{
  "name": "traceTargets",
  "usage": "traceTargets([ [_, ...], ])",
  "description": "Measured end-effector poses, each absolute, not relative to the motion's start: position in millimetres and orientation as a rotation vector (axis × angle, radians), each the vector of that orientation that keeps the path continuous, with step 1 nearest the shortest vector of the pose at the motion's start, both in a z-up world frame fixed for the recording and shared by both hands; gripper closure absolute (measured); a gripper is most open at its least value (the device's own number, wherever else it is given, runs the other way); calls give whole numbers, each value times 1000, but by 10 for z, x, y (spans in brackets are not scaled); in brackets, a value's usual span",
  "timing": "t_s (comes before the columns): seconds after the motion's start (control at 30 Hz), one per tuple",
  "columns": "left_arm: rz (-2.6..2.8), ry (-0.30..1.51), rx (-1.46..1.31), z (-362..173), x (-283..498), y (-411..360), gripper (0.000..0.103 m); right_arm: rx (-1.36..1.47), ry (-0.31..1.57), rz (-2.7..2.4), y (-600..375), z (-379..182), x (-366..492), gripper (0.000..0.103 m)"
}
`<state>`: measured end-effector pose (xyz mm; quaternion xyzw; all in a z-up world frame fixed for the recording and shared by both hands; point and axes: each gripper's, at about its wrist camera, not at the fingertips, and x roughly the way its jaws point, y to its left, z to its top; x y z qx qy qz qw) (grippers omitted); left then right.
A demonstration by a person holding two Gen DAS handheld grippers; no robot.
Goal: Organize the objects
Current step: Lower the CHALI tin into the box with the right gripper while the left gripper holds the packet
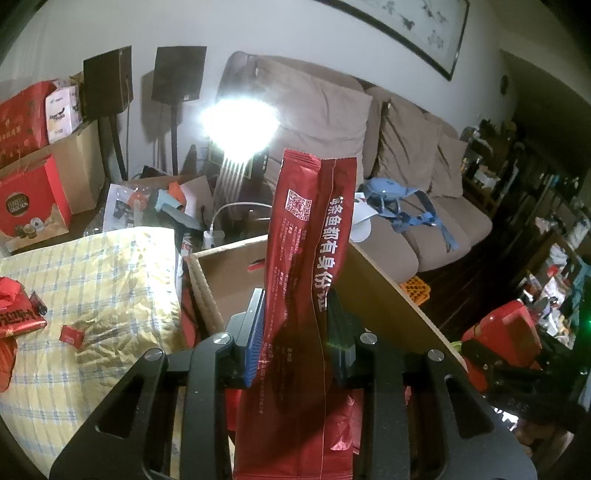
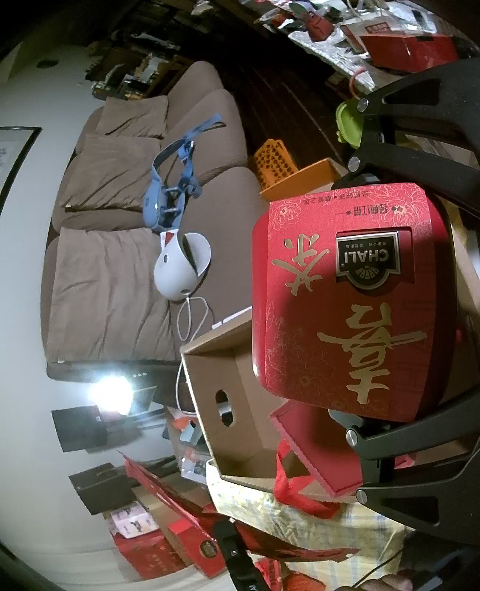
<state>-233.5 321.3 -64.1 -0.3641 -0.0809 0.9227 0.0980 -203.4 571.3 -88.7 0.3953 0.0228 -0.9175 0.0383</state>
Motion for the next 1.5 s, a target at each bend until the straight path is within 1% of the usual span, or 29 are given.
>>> traceTargets([
  [0.33, 2738, -176, -1081, -667, -2381, 3231, 74, 1212, 52, -2831, 5727, -913, -2063, 20],
  [0.87, 2714, -171, -1108, -629, -2391, 3166, 74, 1249, 69, -2792, 5696, -989, -2103, 20],
  [1.1, 2707, -170, -1123, -663, -2395, 3169, 74, 1243, 44, -2790, 5778, -990, -2098, 20],
  [1.5, 2699, -161, -1140, -694, -2389, 3211, 74, 1277, -63, -2737, 6127, -1040, -2069, 20],
])
